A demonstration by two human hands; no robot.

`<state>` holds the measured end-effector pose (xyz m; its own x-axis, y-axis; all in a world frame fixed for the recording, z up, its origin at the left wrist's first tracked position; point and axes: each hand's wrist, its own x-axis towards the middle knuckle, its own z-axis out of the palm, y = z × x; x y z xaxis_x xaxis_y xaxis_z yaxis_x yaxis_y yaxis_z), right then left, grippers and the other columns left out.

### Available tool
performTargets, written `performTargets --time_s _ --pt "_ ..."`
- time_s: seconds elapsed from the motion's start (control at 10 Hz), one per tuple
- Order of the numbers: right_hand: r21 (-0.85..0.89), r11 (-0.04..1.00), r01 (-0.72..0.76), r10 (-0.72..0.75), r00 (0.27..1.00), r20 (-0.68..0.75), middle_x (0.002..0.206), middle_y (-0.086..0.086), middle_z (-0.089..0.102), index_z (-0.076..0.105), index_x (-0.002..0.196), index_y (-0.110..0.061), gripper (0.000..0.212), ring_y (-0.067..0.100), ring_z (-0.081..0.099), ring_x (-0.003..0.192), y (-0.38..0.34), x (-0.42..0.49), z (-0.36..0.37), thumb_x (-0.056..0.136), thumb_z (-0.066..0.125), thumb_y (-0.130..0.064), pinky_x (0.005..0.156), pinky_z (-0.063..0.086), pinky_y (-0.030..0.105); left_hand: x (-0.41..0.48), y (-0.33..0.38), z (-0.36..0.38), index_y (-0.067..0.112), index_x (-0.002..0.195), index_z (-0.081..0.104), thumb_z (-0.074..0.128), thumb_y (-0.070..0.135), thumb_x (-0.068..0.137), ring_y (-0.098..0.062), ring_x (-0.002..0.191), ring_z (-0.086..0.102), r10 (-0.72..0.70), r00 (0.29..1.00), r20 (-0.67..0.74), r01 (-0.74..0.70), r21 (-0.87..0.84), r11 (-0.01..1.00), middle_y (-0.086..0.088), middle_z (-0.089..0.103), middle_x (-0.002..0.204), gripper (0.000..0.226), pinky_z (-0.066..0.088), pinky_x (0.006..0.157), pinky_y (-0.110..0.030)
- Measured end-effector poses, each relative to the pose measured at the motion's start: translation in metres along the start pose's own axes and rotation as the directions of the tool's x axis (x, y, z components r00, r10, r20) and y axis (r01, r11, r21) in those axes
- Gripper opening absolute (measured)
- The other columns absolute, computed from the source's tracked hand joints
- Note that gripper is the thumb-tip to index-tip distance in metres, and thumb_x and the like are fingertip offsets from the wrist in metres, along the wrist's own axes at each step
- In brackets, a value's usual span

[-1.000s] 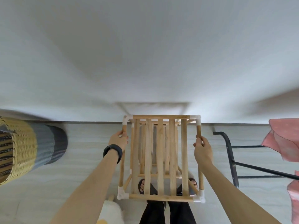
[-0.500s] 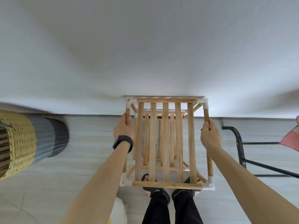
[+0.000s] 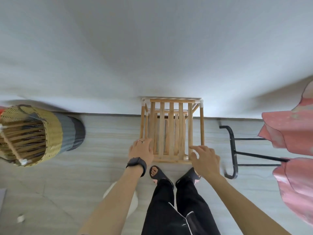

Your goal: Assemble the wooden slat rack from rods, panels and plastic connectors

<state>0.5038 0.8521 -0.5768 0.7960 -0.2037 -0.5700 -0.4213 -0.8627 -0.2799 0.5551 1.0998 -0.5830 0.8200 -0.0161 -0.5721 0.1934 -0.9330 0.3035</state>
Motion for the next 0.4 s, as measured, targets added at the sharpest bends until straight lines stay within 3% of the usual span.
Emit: performTargets --time_s 0.2,0.3,0.4 --pt "0.003 0.984 0.181 -0.178 0.973 -0.146 0.14 -0.012 0.058 0.061 0.132 -0.043 0.034 0.018 0.042 0.136 -0.038 -0.073 -0.059 0.101 0.049 -0.038 0.111 0.034 0.047 -0.062 0.018 -0.071 0.03 0.144 0.044 0.042 0.028 0.099 -0.024 0.137 0.039 0.159 0.977 -0.145 -0.14 0.133 0.981 -0.001 0.052 0.143 0.045 0.032 0.113 -0.043" --pt "0.025 0.965 0.26 -0.242 0.926 -0.288 0.139 -0.01 0.06 0.064 0.13 -0.04 0.033 0.02 0.044 0.135 -0.066 -0.079 -0.111 0.1 0.053 -0.036 0.109 0.038 0.047 -0.066 0.04 -0.126 0.032 0.147 0.04 0.042 0.028 0.101 -0.023 0.146 0.028 0.228 0.937 -0.263 -0.192 0.157 0.969 -0.002 0.044 0.152 0.046 0.024 0.118 -0.043" --pt "0.064 0.919 0.389 -0.3 0.797 -0.524 0.136 -0.008 0.062 0.069 0.126 -0.036 0.031 0.023 0.047 0.133 -0.097 -0.083 -0.174 0.097 0.061 -0.031 0.105 0.043 0.05 -0.071 0.072 -0.19 0.034 0.149 0.037 0.043 0.029 0.101 -0.02 0.149 0.019 0.345 0.833 -0.433 -0.29 0.19 0.938 0.001 0.034 0.158 0.049 0.018 0.121 -0.045"
